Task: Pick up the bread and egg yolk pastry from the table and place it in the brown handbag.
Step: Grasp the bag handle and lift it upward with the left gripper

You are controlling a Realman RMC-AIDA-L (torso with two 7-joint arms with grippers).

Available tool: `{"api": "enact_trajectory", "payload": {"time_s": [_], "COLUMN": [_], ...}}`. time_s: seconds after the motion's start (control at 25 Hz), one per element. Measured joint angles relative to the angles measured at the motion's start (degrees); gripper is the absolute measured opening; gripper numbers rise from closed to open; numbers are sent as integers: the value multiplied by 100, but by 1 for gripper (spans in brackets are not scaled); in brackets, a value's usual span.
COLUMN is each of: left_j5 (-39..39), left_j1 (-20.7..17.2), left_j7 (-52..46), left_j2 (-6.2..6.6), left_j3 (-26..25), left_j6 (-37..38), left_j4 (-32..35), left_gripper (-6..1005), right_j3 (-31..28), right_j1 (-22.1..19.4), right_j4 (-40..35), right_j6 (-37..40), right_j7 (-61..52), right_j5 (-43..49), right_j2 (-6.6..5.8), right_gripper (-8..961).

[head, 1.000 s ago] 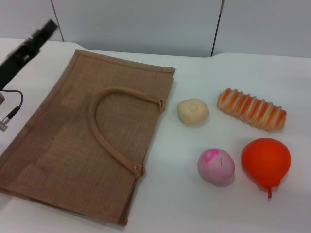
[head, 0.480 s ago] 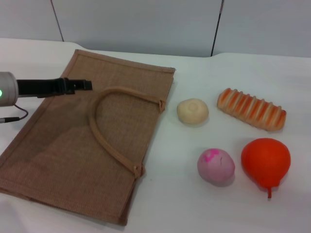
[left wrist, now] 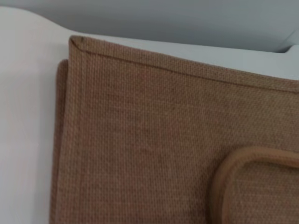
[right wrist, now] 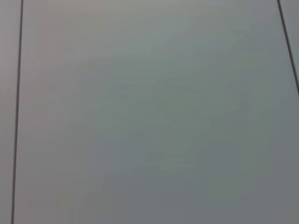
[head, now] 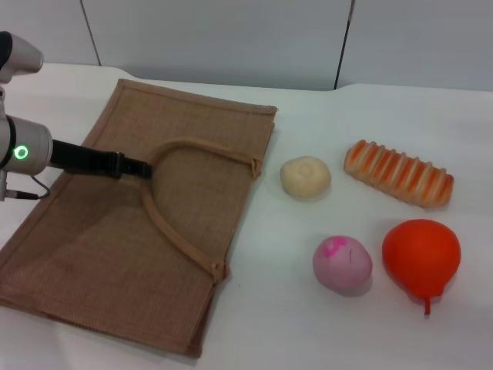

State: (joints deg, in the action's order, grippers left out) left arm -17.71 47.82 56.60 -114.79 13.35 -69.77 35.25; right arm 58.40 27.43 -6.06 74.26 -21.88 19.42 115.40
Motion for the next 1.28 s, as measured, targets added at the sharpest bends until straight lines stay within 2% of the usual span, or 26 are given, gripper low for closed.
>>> {"api": "enact_trajectory", "payload": {"time_s": [0.36,0.68,1.0,1.28], "left_j5": [-33,4,-16,14], "left_j1": [194,253,300,344], "left_j7": [315,316,265,232], "left_j2": [-136,-140,-145,-148], "left_j3": [177,270,800,827], "left_j6": [199,270,607,658], "left_j4": [5,-50,-333,-420], "left_gripper": [634,610,586,566], "right_j3": [-13,-13,-13,-13], "right_j1": [0,-1,9,-1], "right_j4": [14,2,6,11], "right_j6": [0,0,0,0], "right_j7": [0,0,0,0], "right_j5": [0,0,0,0], "right_j2": [0,0,0,0], "right_gripper": [849,844,840,836]}}
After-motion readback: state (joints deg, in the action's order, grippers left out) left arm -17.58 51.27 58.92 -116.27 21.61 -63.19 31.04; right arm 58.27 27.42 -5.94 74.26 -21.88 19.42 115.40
